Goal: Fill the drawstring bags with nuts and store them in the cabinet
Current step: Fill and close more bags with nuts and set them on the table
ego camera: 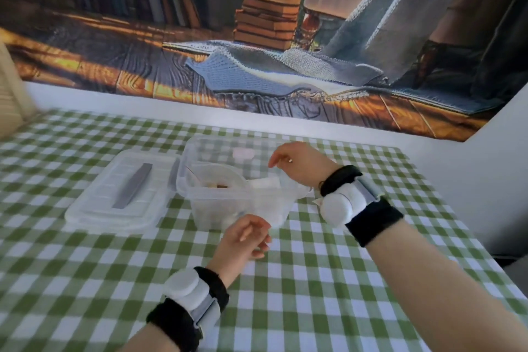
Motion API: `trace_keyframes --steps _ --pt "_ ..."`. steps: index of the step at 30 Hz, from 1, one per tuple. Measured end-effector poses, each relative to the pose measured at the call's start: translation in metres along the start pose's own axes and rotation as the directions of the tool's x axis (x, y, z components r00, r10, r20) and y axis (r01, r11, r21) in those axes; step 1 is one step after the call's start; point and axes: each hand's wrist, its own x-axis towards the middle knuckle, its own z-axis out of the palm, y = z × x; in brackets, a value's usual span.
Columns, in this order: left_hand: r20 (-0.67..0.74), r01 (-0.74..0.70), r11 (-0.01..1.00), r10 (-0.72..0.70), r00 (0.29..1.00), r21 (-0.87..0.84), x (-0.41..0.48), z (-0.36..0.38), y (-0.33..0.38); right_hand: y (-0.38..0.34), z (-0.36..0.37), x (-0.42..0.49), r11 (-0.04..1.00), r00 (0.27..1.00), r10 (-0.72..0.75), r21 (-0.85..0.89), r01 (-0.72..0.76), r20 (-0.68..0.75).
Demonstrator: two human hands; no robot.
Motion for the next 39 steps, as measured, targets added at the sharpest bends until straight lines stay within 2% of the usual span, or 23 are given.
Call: trace_keyframes --steps 2,4,7,10,12,15,17,21,26,30,35,39 --pt "-0.013 -0.041 0.998 0.041 0.999 0.057 -0.004 -0.014 0.002 0.002 0.015 0.038 0.978 0.953 0.130 -0.193 -0.078 0.274" --pt "-0.074 -0.086 0.992 0.093 0.993 0.095 -0.009 -0.037 0.004 0.001 0.038 0.072 0.951 0.892 0.195 -0.300 -0.071 0.407" --pt "-0.237 -0.129 0.973 0.173 0.956 0.191 -0.012 -0.061 0.002 0.021 0.058 0.097 0.867 0.867 0.254 -0.499 -0.007 0.429" --pt "-0.433 -0.149 0.959 0.244 0.868 0.243 -0.011 -0.077 0.000 0.023 0.062 0.098 0.798 0.852 0.277 -0.601 0.055 0.445" --pt "-0.479 -0.167 0.959 0.260 0.838 0.229 -0.008 -0.084 0.002 0.017 0.060 0.096 0.759 0.859 0.296 -0.649 0.055 0.419" --pt "-0.457 -0.170 0.971 0.230 0.859 0.169 0.000 -0.087 0.005 0.011 0.055 0.094 0.697 0.845 0.333 -0.713 0.078 0.419" --pt "-0.437 -0.167 0.975 0.216 0.873 0.148 0.004 -0.087 0.005 0.010 0.054 0.096 0.682 0.820 0.380 -0.728 0.065 0.429" --pt "-0.432 -0.174 0.972 0.226 0.873 0.156 0.008 -0.089 0.003 0.017 0.060 0.107 0.719 0.763 0.414 -0.692 0.059 0.496" --pt "-0.426 -0.158 0.971 0.222 0.877 0.180 0.011 -0.091 0.001 0.018 0.061 0.110 0.709 0.744 0.427 -0.701 0.077 0.514" --pt "-0.418 -0.160 0.955 0.256 0.871 0.252 0.011 -0.089 -0.002 0.011 0.058 0.103 0.754 0.747 0.415 -0.656 0.038 0.520" --pt "-0.419 -0.161 0.953 0.260 0.870 0.257 0.011 -0.089 -0.001 0.003 0.040 0.094 0.840 0.824 0.314 -0.542 -0.010 0.472" --pt "-0.409 -0.158 0.959 0.246 0.879 0.236 0.011 -0.090 -0.002 -0.011 0.021 0.079 0.860 0.936 0.206 -0.510 -0.032 0.287"
